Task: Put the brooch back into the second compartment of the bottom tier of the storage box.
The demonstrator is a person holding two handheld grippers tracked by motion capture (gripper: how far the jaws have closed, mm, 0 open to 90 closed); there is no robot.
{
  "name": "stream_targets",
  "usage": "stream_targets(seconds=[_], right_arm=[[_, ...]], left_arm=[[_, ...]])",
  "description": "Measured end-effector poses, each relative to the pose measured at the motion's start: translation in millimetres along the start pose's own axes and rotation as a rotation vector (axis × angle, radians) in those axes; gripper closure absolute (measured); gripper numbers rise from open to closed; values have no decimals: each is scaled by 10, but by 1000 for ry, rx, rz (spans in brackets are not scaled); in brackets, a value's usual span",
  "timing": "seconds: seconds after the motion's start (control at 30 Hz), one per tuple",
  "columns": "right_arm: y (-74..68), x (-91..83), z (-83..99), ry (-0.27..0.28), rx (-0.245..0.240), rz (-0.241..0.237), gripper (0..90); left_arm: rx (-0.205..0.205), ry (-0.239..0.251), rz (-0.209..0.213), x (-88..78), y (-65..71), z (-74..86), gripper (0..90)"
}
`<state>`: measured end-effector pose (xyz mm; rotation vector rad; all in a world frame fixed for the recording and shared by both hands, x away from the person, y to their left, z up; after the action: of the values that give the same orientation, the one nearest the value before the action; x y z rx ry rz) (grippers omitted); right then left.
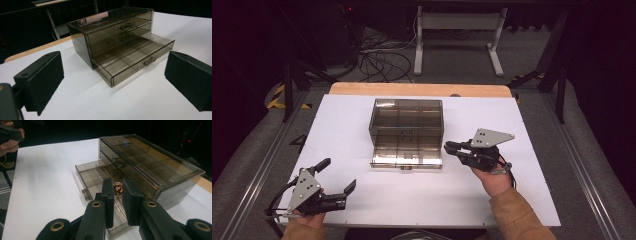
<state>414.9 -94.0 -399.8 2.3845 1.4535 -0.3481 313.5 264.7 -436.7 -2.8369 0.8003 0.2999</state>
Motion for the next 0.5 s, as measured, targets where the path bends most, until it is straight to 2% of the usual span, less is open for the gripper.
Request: stream_targets(seconds=[0.5], right_arm=[[-84,328,-89,5,-1,-43,803]], left_arm=[[-2,4,0,-3,-4,-2,33]])
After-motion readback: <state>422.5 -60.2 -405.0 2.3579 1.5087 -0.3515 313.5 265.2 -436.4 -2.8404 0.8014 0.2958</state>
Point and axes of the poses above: each handheld gripper's, and its own axes: x roughly forward along the jaws, z roughly out of its underside, y roughly to its right, the point moved 6 cm from there along x, roughly forward along the jaws, and after that the axes turned 2 degrees about -x, right-handed, at the moved point
